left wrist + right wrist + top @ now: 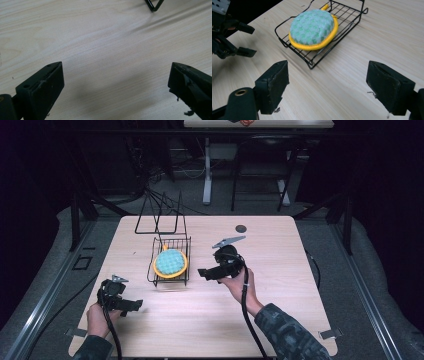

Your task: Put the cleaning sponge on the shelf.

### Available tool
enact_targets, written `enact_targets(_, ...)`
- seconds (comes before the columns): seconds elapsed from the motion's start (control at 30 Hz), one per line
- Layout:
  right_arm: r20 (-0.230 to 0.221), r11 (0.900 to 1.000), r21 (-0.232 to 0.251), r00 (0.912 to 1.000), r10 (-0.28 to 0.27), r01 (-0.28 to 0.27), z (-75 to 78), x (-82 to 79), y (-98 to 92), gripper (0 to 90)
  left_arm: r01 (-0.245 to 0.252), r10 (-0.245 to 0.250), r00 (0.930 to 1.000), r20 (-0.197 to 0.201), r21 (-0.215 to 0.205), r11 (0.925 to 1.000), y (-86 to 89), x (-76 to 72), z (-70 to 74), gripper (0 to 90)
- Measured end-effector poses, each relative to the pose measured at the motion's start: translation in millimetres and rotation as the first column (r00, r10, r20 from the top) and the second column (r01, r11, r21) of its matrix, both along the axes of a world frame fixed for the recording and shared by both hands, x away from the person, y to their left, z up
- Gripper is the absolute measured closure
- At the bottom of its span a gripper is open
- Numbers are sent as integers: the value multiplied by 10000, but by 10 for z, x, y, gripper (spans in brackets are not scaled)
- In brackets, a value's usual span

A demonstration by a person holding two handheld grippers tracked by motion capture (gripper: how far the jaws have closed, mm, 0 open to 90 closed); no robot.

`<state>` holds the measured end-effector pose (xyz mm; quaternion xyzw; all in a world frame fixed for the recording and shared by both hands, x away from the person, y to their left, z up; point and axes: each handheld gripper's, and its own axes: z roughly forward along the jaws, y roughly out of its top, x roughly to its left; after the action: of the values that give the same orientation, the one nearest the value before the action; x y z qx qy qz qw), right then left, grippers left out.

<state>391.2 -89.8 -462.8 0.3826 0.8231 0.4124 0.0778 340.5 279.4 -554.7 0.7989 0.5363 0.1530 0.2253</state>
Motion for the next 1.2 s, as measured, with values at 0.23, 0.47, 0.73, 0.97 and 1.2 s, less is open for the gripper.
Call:
enact_targets(0.23,76,9996,100,9996,-280,279,19,-154,-351,154,82,-82,10000,15,9,10000,-16,-1,0,5)
enact_targets(0.47,64,9964,13,9964,-845,845,-30,-301,-784,149,69,-69,10000,-34,-3,10000,-21,0,-1,5)
enact_targets(0.73,-9,9877,-64,9877,-1561,1561,-133,-503,-1220,143,146,-146,9999,-36,44,9999,-29,3,-2,5)
enact_targets(0.97,-222,9711,-132,9709,-2386,2383,-320,-678,-1606,140,87,-87,9999,82,-69,9999,-34,-1,7,5)
enact_targets(1.2,-436,9572,-443,9567,-2879,2860,-453,-751,-1824,138,412,-411,9991,33,-126,9991,-71,20,14,3)
